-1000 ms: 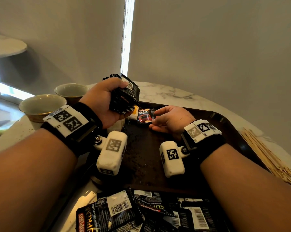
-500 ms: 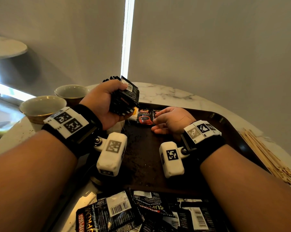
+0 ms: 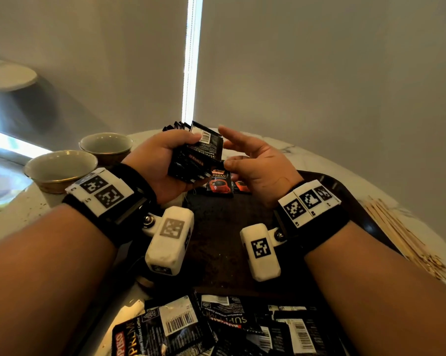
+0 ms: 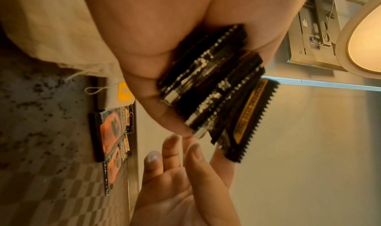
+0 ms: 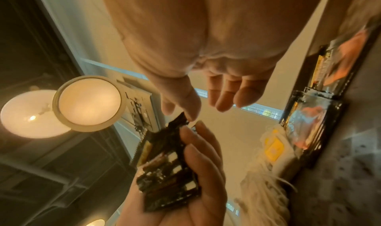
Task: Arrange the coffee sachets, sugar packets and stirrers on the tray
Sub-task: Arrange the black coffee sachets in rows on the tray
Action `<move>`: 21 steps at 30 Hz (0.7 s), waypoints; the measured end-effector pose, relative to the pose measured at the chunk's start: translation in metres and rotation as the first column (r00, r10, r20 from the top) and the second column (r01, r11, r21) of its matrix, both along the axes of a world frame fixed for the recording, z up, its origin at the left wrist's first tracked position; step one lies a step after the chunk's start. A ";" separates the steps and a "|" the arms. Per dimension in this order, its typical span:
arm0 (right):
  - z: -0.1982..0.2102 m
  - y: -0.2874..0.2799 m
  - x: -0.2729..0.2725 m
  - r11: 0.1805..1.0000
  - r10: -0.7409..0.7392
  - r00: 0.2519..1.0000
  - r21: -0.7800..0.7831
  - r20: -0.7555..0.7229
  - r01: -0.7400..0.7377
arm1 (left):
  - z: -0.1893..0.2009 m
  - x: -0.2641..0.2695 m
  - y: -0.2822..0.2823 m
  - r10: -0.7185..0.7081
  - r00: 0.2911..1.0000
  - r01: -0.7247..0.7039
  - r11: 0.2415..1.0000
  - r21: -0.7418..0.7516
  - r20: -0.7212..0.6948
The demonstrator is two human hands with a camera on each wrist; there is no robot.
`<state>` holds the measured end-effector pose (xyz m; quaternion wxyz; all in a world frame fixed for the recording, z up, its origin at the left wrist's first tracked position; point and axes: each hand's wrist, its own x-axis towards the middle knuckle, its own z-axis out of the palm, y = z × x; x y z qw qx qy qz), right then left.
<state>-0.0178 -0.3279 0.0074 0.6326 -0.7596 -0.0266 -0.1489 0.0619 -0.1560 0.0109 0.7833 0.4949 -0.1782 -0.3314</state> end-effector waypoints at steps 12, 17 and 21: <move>0.003 0.006 -0.007 0.988 -0.116 0.993 -0.098 0.025 0.118 | 0.001 -0.005 0.001 -0.066 0.998 0.066 0.997 -0.033 -0.017; 0.001 0.005 -0.006 0.986 -0.139 0.989 -0.086 0.045 0.142 | 0.001 -0.004 0.000 -0.064 0.997 0.063 0.997 -0.040 -0.031; 0.000 0.004 -0.004 0.985 -0.137 0.988 -0.093 0.069 0.143 | 0.000 -0.003 0.000 -0.061 0.997 0.060 0.998 -0.037 -0.040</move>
